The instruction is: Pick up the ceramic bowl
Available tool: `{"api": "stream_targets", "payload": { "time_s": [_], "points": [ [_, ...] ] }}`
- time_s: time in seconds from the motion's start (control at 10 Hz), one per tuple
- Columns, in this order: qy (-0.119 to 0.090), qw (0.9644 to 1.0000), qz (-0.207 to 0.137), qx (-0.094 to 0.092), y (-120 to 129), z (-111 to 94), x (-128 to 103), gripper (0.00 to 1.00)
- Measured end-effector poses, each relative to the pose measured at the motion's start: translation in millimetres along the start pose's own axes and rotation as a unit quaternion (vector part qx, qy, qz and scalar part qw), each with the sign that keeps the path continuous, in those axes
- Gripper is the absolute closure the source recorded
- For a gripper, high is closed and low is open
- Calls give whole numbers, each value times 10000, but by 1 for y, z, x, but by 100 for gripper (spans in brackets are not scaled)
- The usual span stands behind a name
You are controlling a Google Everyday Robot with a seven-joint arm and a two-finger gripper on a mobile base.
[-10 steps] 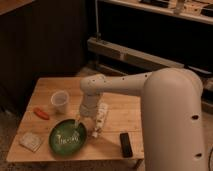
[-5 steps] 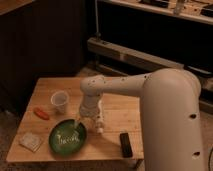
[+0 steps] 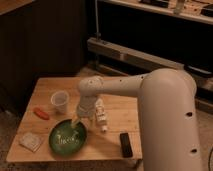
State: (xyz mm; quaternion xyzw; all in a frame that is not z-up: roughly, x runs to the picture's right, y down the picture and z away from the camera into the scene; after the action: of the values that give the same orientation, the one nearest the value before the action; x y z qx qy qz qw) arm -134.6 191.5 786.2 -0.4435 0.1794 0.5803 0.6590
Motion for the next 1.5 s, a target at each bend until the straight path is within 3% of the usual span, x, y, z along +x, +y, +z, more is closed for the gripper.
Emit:
{"api": "stream_targets", "payload": {
  "time_s": [0.3, 0.6, 0.8, 1.0, 1.2, 1.5],
  "points": [
    [-383, 9973, -622, -90, 4, 2, 5, 35],
    [-536, 9937, -971, -140, 7, 6, 8, 38],
    [-384, 9967, -716, -66, 5, 17, 6, 55],
    [-405, 9981, -460, -58, 0, 20, 7, 76],
    [-438, 9956, -831, -46, 3, 25, 8, 95],
    [-404, 9956, -844, -68, -3, 29, 7, 100]
  ]
}}
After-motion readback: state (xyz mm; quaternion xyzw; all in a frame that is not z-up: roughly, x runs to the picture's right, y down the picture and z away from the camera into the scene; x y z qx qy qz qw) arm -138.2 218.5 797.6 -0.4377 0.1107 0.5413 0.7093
